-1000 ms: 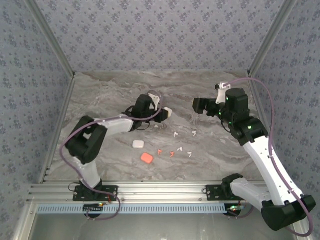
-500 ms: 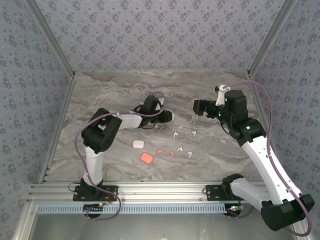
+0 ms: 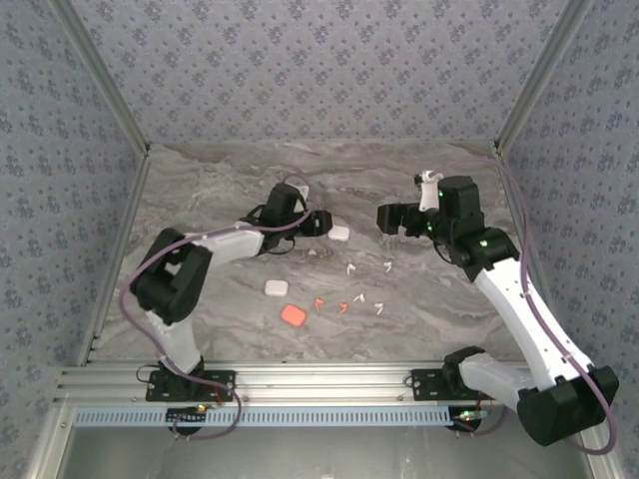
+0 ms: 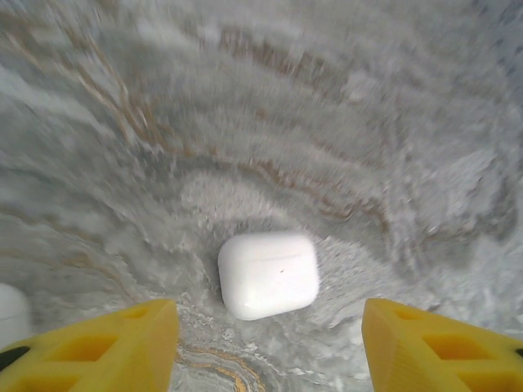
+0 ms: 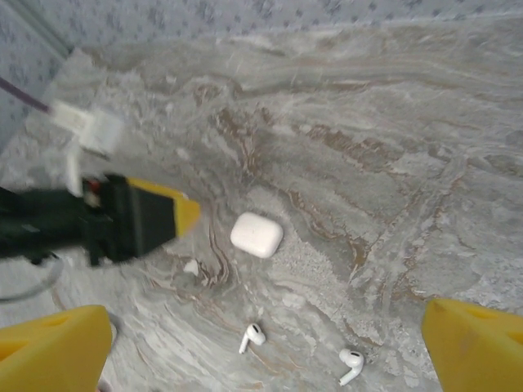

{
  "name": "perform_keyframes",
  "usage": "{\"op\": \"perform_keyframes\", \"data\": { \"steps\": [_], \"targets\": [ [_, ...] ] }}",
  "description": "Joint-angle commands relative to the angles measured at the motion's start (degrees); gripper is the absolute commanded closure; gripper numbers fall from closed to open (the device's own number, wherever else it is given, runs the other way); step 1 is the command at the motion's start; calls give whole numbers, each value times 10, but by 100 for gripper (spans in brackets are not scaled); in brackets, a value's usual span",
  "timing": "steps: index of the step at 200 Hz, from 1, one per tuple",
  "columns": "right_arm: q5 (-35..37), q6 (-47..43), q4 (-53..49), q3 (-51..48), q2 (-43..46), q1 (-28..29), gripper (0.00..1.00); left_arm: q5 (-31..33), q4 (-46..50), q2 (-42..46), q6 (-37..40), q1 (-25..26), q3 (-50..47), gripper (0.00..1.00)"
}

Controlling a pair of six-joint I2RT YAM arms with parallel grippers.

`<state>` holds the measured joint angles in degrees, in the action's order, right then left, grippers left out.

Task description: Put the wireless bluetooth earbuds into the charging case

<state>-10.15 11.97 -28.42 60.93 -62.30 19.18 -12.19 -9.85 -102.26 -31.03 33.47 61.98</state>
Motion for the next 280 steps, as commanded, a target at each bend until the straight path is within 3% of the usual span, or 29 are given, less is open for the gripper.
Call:
{"op": "perform_keyframes", "data": {
  "steps": [1, 37, 71, 153, 214, 280],
  "targets": [
    [-38, -98, 10, 20, -43, 26, 0, 29, 9, 77, 21, -23, -29, 37],
    [-54, -242, 11, 68, -170, 87, 0, 53, 10, 196, 19, -65, -103, 31],
    [-24, -335, -44, 200, -334, 150, 0, 80, 41, 304, 12, -109, -171, 24],
    [3, -402, -114, 450, -628, 193, 0, 124, 149, 501, 6, -182, -268, 11],
    [22, -405, -159, 580, -753, 213, 1, 135, 180, 546, -1, -199, -292, 7],
    [46, -407, -179, 621, -800, 220, 17, 135, 180, 543, -3, -203, -289, 6]
  ]
}}
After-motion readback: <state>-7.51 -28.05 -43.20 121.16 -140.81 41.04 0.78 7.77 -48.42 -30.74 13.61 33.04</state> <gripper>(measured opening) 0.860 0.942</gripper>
